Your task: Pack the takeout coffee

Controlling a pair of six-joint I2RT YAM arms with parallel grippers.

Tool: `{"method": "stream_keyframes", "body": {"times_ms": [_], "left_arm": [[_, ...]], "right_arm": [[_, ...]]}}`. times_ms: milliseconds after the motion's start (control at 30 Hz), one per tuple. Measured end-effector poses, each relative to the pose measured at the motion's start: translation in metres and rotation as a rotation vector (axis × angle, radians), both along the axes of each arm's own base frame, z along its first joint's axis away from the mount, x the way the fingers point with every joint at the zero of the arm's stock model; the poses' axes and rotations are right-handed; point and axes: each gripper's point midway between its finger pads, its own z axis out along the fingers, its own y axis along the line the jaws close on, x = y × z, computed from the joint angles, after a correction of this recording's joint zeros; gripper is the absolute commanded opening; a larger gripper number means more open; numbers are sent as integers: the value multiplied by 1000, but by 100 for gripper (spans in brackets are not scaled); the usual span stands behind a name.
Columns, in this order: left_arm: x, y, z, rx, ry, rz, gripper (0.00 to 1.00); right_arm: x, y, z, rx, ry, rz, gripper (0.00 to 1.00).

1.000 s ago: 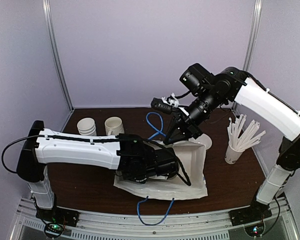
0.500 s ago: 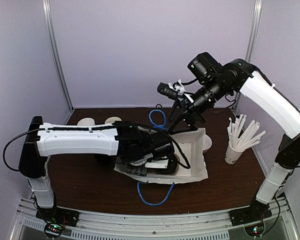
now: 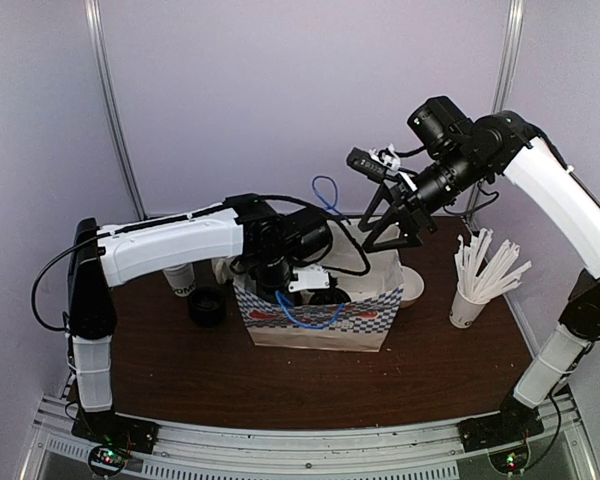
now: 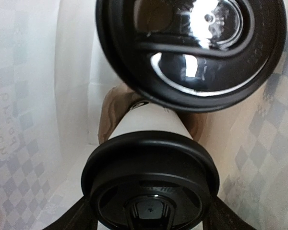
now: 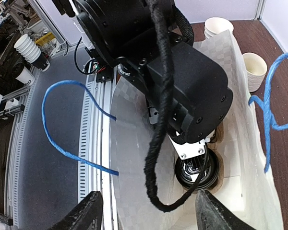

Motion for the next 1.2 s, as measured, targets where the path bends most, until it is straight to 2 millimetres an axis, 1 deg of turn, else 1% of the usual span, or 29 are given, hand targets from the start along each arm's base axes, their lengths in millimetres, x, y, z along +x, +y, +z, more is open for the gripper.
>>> {"method": "stream_keyframes", "body": {"times_ms": [133, 233, 367, 633, 933, 1100, 1200], "left_arm": [[3, 0, -4, -4, 29, 20, 58], [1, 2, -2, -16, 60, 29, 58], [1, 5, -7, -19, 102, 45, 58], [15, 7, -15, -65, 196, 101, 58], [21, 9, -17, -102, 226, 118, 57], [25, 10, -17, -132, 255, 127, 54], [27, 5, -17, -138, 273, 130, 54]], "right_arm": [[0, -7, 1, 6, 13, -2, 69], [0, -10, -1, 8, 25, -1, 69], [0, -11, -3, 11, 38, 4, 69], [-5, -11, -10, 13, 81, 22, 69], [-8, -10, -18, 10, 119, 31, 69], [-9, -10, -21, 7, 129, 33, 69], [-8, -9, -21, 9, 127, 33, 69]]}}
